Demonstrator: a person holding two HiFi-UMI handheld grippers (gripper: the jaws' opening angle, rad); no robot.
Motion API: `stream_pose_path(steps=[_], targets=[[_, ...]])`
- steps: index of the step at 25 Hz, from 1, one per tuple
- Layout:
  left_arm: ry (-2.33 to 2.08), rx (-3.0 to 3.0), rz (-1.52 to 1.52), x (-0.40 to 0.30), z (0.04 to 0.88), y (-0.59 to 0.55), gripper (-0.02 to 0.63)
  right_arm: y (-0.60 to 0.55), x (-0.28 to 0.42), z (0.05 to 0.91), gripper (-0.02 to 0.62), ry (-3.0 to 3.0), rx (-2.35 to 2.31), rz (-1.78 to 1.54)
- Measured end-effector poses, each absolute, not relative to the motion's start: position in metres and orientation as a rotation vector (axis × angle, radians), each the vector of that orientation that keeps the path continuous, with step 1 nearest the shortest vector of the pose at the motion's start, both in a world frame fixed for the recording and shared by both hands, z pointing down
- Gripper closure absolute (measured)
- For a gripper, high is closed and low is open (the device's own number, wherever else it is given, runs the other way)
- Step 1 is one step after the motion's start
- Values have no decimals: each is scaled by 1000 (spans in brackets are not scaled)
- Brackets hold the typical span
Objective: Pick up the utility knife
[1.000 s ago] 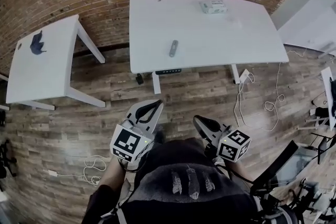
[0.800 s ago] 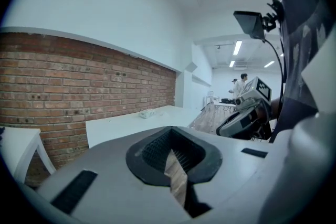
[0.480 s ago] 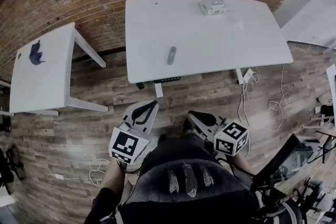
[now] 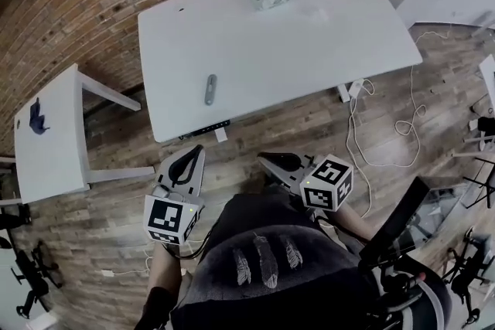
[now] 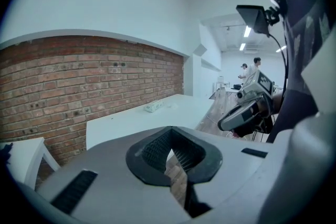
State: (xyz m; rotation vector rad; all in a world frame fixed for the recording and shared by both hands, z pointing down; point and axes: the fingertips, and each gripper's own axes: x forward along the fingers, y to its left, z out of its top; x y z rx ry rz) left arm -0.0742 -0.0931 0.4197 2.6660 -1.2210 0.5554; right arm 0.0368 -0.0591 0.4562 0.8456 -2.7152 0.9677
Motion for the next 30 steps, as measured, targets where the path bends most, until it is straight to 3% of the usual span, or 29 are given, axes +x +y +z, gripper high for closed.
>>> stream_pose_path(steps=[10, 17, 18, 20, 21, 30], targets=[[-1374, 2543, 805, -24, 446, -145, 609, -95, 112, 469, 595, -2723, 708, 1032], [-1392, 2398, 915, -43, 496, -176, 609, -116, 122, 477, 595, -2709, 733, 1031], [-1348, 2391, 903, -43, 506, -180, 593, -118, 122, 478, 595, -2703, 739, 1033], [-1273, 2370, 880, -46, 525, -191, 433, -124, 120, 479, 595, -2692, 746, 1023], [-1261, 2358, 883, -48, 534, -197, 407, -127, 118, 479, 595, -2686, 752, 1016], [-1221, 2285, 1172, -63, 608, -245, 382, -157, 93, 477, 595, -2608, 796, 1011]])
